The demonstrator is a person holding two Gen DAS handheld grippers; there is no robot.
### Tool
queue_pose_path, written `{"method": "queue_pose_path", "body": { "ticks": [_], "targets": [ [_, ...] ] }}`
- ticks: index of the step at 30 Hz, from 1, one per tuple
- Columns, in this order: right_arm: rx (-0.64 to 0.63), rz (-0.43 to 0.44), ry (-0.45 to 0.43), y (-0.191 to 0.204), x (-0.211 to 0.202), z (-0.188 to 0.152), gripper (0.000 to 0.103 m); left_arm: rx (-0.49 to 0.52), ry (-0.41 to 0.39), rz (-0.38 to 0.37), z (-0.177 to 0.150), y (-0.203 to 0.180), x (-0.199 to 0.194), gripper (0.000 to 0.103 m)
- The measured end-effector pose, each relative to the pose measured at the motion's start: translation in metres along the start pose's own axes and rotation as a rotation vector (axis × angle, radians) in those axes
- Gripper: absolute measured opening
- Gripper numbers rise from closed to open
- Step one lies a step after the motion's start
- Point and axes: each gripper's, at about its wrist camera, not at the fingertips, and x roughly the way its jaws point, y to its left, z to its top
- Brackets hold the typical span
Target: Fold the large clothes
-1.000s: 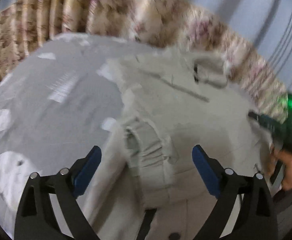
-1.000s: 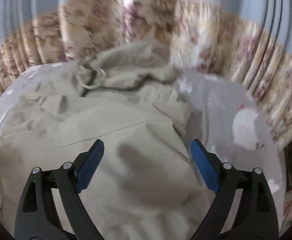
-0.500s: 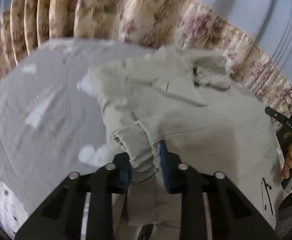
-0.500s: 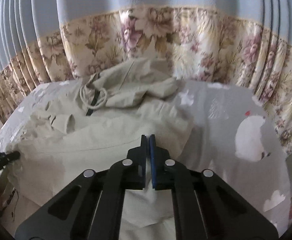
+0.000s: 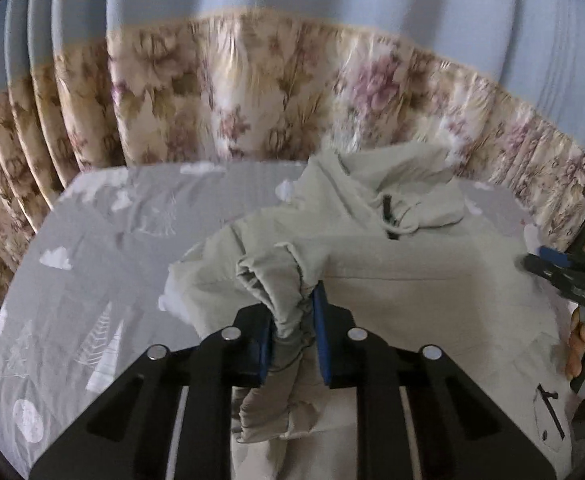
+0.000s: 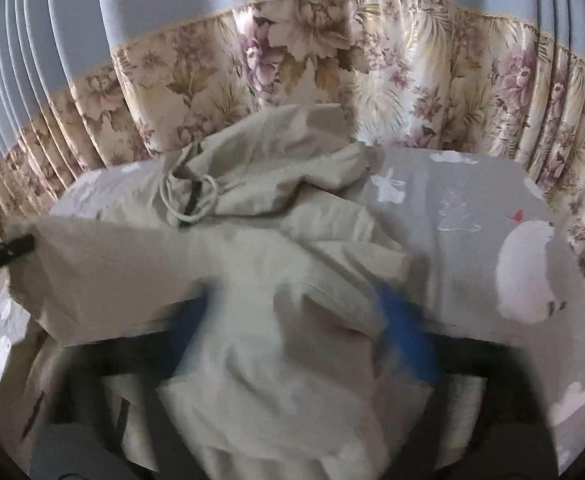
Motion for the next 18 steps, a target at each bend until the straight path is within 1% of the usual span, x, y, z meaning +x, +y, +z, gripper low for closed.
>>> {"method": "queue_pose_path", "body": {
  "ticks": [1, 2, 3, 4, 5, 6, 7, 8, 10, 12, 14, 15, 16, 17, 18],
  "targets": [
    [-0.010, 0.006, 0.011, 0.004, 0.005, -0.001, 0.089, 0.004, 0.010, 0.001, -0.002, 0.000, 0.004, 0.018],
    [-0.014, 0.005, 0.021, 0.006, 0.009, -0.003, 0.074, -0.002, 0.019, 0.001, -0.006, 0.001, 0.009, 0.018],
    [-0.015, -0.009, 0.036, 0.008, 0.015, -0.003, 0.047, -0.011, 0.027, -0.001, -0.009, 0.002, 0.013, 0.019],
    [-0.016, -0.040, 0.080, 0.007, 0.027, -0.005, 0.034, -0.017, 0.035, -0.004, -0.012, 0.003, 0.016, 0.019],
    [-0.015, -0.046, 0.099, 0.005, 0.033, -0.007, 0.021, -0.027, 0.046, -0.010, -0.016, 0.004, 0.020, 0.019],
    [-0.015, -0.044, 0.103, 0.005, 0.036, -0.007, 0.014, -0.033, 0.050, -0.014, -0.017, 0.004, 0.022, 0.020],
    [-0.025, -0.045, 0.098, 0.005, 0.036, -0.007, 0.010, -0.035, 0.054, -0.017, -0.018, 0.004, 0.023, 0.020],
    [-0.038, -0.059, 0.072, 0.006, 0.029, -0.004, 0.005, -0.032, 0.049, -0.025, -0.015, 0.002, 0.023, 0.020],
    [-0.020, -0.080, 0.011, 0.001, 0.013, 0.006, 0.004, -0.017, 0.016, -0.044, -0.005, -0.006, 0.017, 0.020],
    [-0.003, -0.116, -0.066, -0.008, -0.006, 0.021, 0.004, 0.010, -0.016, -0.043, 0.007, -0.017, 0.013, 0.020],
    [0.004, -0.130, -0.077, -0.015, -0.007, 0.029, 0.004, 0.038, -0.017, -0.022, 0.019, -0.028, 0.021, 0.020],
    [0.003, -0.140, -0.070, -0.018, -0.002, 0.032, 0.005, 0.045, -0.002, -0.009, 0.023, -0.029, 0.030, 0.020],
    [-0.003, -0.146, -0.050, -0.020, 0.006, 0.032, 0.007, 0.050, 0.036, 0.021, 0.026, -0.029, 0.047, 0.021],
    [-0.007, -0.150, 0.006, -0.024, 0.023, 0.029, 0.015, 0.052, 0.076, 0.043, 0.025, -0.027, 0.062, 0.021],
    [-0.011, -0.161, 0.058, -0.027, 0.038, 0.025, 0.034, 0.047, 0.120, 0.062, 0.022, -0.023, 0.075, 0.021]
  ]
}}
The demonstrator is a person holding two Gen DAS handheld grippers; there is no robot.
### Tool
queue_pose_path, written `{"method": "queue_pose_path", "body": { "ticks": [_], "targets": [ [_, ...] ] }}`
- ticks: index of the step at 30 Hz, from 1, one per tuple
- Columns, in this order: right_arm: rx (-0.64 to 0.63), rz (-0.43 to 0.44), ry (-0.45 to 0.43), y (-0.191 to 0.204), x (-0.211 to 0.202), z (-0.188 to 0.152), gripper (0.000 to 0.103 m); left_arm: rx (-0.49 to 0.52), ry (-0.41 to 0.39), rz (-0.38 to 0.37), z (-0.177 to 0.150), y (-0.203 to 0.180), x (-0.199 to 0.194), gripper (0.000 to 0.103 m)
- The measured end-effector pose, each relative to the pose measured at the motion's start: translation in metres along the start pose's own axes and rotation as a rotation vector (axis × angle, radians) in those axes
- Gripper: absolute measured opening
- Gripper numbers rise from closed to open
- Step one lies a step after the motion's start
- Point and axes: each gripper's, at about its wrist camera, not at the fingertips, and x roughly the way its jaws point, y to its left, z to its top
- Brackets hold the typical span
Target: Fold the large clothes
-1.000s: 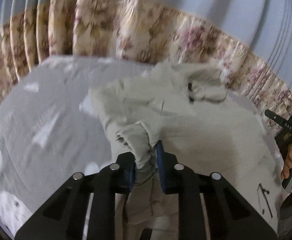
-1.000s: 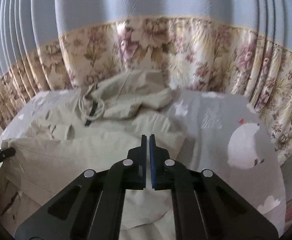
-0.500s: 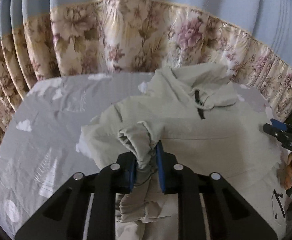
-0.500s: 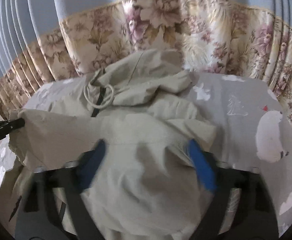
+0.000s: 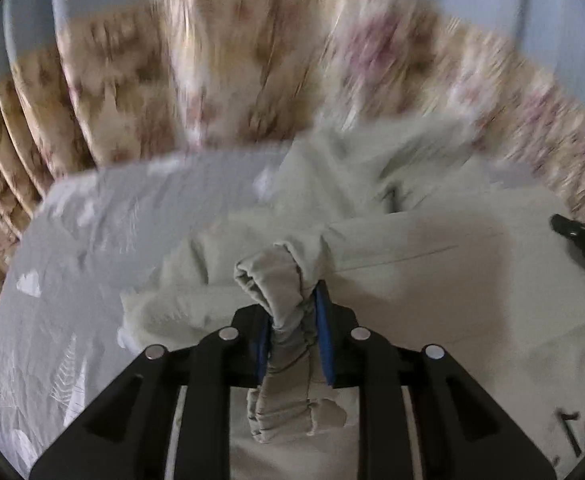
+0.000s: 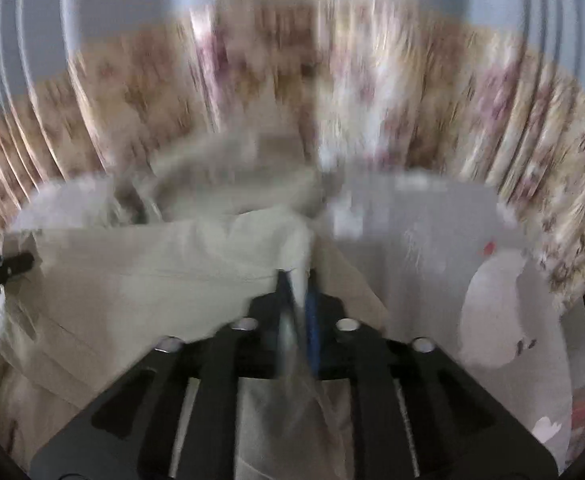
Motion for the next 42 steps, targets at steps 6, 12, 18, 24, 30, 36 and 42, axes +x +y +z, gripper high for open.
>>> {"method": "queue_pose_path", "body": {
  "ticks": [6, 12, 18, 24, 30, 36, 42],
  "targets": [
    [-0.031, -0.110, 0.045, -0.014, 0.026, -0.023, 0.086, -0.014, 0.086, 0.022, -0.025, 0.015, 0.020, 0.053],
    [-0.068, -0.173, 0.020, -0.022, 0.014, -0.038, 0.092, -0.008, 0.025, 0.063, -0.040, 0.037, 0.001, 0.081],
    [-0.022, -0.181, -0.054, -0.024, -0.036, -0.049, 0.092, -0.087, -0.017, 0.092, -0.050, 0.066, -0.032, 0.080],
    [-0.031, -0.098, -0.089, -0.003, -0.070, -0.073, 0.096, -0.071, -0.122, 0.036, -0.070, 0.046, -0.074, 0.081],
    [0.019, -0.112, -0.045, -0.013, -0.064, -0.110, 0.096, -0.096, -0.116, 0.039, -0.112, 0.044, -0.058, 0.081],
    [0.135, -0.127, -0.061, -0.039, -0.081, -0.141, 0.100, -0.206, -0.185, 0.012, -0.136, 0.067, -0.072, 0.087],
    [0.244, -0.091, -0.088, -0.060, -0.093, -0.152, 0.100, -0.295, -0.161, 0.008, -0.142, 0.085, -0.070, 0.087]
  ]
}}
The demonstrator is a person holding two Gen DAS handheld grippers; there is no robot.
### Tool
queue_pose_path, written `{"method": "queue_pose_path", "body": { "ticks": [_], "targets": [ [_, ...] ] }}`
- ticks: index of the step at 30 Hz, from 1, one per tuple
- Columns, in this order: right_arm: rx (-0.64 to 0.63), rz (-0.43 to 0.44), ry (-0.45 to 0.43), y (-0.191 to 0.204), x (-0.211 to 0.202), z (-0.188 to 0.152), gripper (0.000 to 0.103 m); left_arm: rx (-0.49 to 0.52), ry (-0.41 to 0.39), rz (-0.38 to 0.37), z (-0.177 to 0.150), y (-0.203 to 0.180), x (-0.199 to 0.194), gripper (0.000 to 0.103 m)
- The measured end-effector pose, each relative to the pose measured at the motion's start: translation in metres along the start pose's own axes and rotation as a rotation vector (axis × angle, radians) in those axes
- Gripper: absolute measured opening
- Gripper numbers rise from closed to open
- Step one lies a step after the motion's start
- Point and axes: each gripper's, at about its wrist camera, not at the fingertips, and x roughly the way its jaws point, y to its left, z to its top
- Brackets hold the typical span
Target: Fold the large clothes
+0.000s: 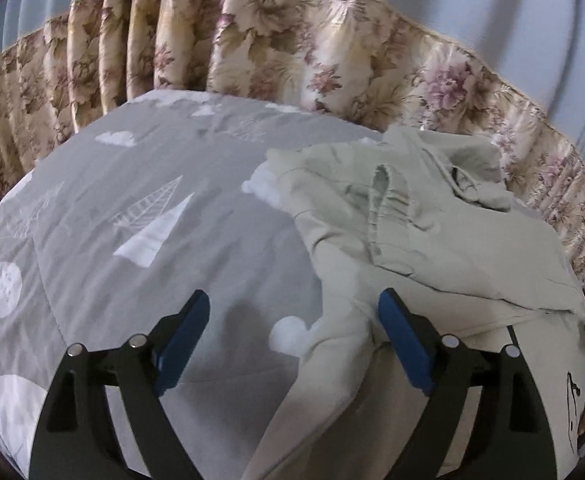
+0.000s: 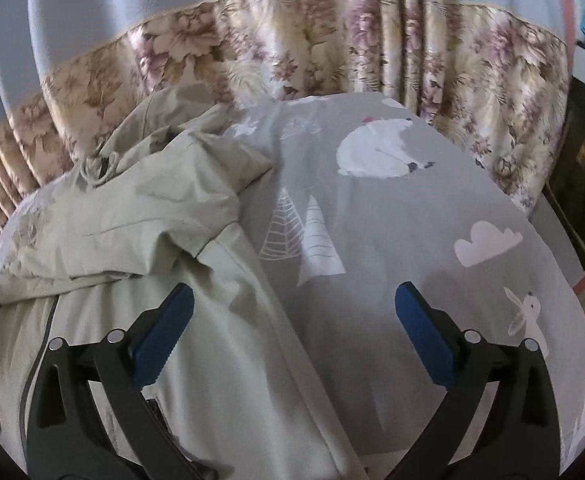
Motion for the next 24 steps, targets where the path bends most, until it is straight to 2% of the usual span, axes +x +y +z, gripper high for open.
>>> {"method": "queue_pose_path", "body": {
  "ticks": [3, 6, 9, 14, 17, 19, 22, 24],
  "targets": [
    [-0.016, -0.021, -0.026, 0.005, -0.005, 0.000, 0.100, 0.055, -0.010, 0.062, -0.002, -0.012, -0.001, 0.087],
    [-0.049, -0.006, -0.082, 0.010, -0.015, -0.001, 0.100, 0.165, -0.044, 0.126, -0.006, -0.032, -0.005, 0.087],
    [-0.039, 0.003, -0.116, 0.008, -0.023, -0.002, 0.100, 0.229, -0.092, 0.134, -0.011, -0.044, -0.012, 0.087],
    [-0.048, 0.012, -0.118, 0.008, -0.024, -0.002, 0.100, 0.161, -0.102, 0.118, -0.008, -0.030, -0.014, 0.087],
    [-0.066, 0.019, -0.134, 0.011, -0.027, -0.002, 0.100, 0.113, -0.104, 0.142, -0.007, -0.023, -0.015, 0.087],
    [-0.065, 0.043, -0.123, 0.011, -0.026, -0.001, 0.100, 0.108, -0.112, 0.139, -0.006, -0.022, -0.017, 0.087],
    [-0.072, 0.049, -0.077, 0.015, -0.018, 0.013, 0.095, 0.138, -0.081, 0.130, 0.004, -0.029, -0.014, 0.087],
    [-0.101, 0.054, -0.105, 0.026, -0.022, 0.032, 0.094, 0.167, -0.099, 0.124, 0.024, -0.038, -0.015, 0.087]
  ]
}}
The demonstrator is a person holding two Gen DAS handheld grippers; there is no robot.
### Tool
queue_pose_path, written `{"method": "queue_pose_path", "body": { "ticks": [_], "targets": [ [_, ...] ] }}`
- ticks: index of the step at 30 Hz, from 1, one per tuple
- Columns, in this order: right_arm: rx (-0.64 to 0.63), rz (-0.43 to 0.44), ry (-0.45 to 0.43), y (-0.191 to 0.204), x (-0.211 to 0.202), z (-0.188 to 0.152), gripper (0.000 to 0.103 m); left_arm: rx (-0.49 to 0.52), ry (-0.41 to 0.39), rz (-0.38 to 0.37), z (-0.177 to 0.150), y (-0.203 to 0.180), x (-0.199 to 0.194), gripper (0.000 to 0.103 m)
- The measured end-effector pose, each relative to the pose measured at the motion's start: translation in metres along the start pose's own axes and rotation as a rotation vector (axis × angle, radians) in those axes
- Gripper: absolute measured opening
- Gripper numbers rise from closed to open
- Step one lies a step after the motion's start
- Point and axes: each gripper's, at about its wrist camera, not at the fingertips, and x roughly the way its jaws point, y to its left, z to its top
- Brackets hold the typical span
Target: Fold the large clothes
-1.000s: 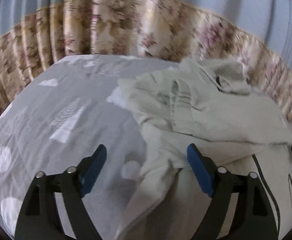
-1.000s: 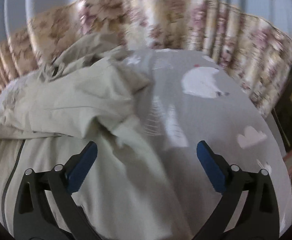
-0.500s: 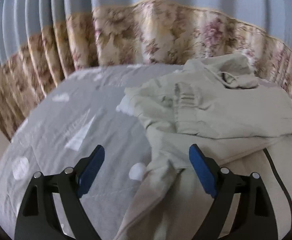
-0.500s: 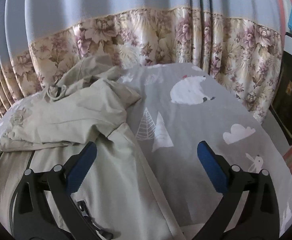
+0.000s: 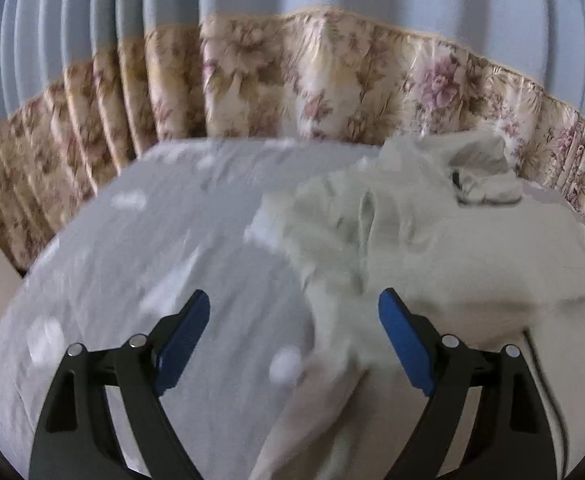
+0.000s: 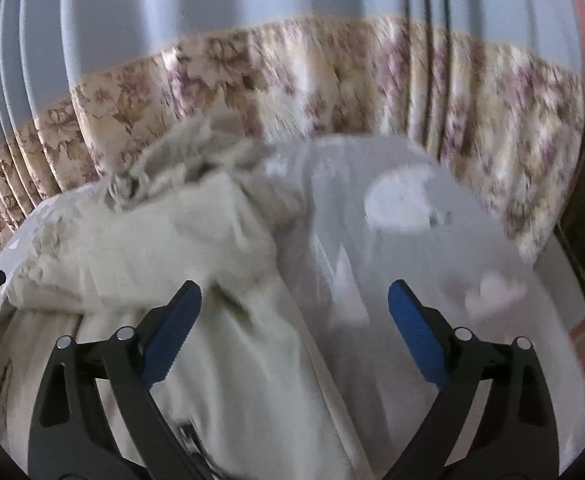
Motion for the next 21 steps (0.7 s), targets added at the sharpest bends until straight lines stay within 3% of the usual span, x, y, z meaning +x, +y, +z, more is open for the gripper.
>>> {"method": "queue_pose_path", "body": {
  "ticks": [3, 9, 11, 14, 21],
  "targets": [
    [-0.048, 0.010, -0.026, 0.016, 0.007, 0.037, 0.094, 0.039, -0.060, -0.045, 0.046, -0.012, 0.004, 0.087],
    [-0.113, -0.006, -0.016, 0.050, 0.064, 0.112, 0.094, 0.099, -0.157, -0.041, 0.134, -0.039, 0.053, 0.092],
    [-0.124, -0.013, 0.013, 0.059, 0.090, 0.128, 0.092, 0.116, -0.147, -0.031, 0.155, -0.048, 0.083, 0.092],
    [-0.106, -0.027, 0.070, 0.069, 0.135, 0.149, 0.087, 0.142, -0.058, -0.035, 0.176, -0.058, 0.133, 0.092],
    [-0.090, -0.057, 0.205, 0.073, 0.230, 0.175, 0.083, 0.147, 0.060, -0.119, 0.202, -0.089, 0.220, 0.092]
  ]
}}
